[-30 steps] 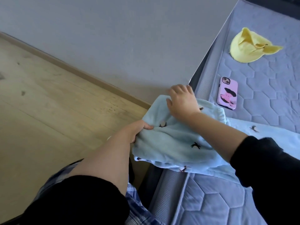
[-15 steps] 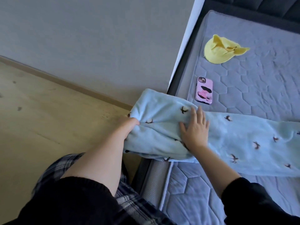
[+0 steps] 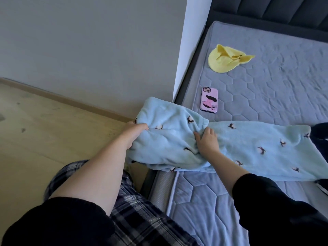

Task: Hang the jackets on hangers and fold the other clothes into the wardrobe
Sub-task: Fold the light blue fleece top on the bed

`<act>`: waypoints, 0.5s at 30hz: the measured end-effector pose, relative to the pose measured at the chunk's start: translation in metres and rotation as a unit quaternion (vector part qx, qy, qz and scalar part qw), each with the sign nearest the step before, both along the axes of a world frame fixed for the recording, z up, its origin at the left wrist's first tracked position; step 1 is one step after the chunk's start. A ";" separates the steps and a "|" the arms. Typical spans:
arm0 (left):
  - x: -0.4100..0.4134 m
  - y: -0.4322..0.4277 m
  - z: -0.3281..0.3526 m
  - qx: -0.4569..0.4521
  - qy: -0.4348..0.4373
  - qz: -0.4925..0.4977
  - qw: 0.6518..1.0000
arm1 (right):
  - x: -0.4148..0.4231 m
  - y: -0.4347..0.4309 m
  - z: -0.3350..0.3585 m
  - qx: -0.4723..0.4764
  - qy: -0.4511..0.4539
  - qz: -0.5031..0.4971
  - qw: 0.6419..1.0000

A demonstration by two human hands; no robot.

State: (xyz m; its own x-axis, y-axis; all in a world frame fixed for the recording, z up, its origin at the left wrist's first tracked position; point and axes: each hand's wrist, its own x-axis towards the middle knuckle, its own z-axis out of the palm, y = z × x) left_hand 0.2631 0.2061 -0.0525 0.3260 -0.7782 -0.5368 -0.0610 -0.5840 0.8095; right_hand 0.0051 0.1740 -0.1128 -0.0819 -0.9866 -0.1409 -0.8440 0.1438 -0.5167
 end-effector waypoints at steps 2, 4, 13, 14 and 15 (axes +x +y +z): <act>-0.003 0.003 0.006 -0.019 -0.009 0.023 0.999 | 0.001 -0.002 0.006 0.000 -0.007 -0.009 1.000; -0.003 0.003 0.010 -0.043 -0.033 0.051 0.997 | 0.003 -0.003 0.017 0.018 -0.060 -0.046 0.997; -0.003 0.006 0.010 -0.094 -0.115 0.088 0.985 | 0.004 -0.003 0.026 0.177 -0.257 -0.165 0.935; -0.003 0.006 0.010 -0.099 -0.126 0.092 0.983 | 0.001 -0.004 0.027 0.199 -0.302 -0.165 0.918; -0.002 0.005 0.010 -0.101 -0.136 0.100 0.980 | -0.001 -0.005 0.028 0.224 -0.354 -0.166 0.893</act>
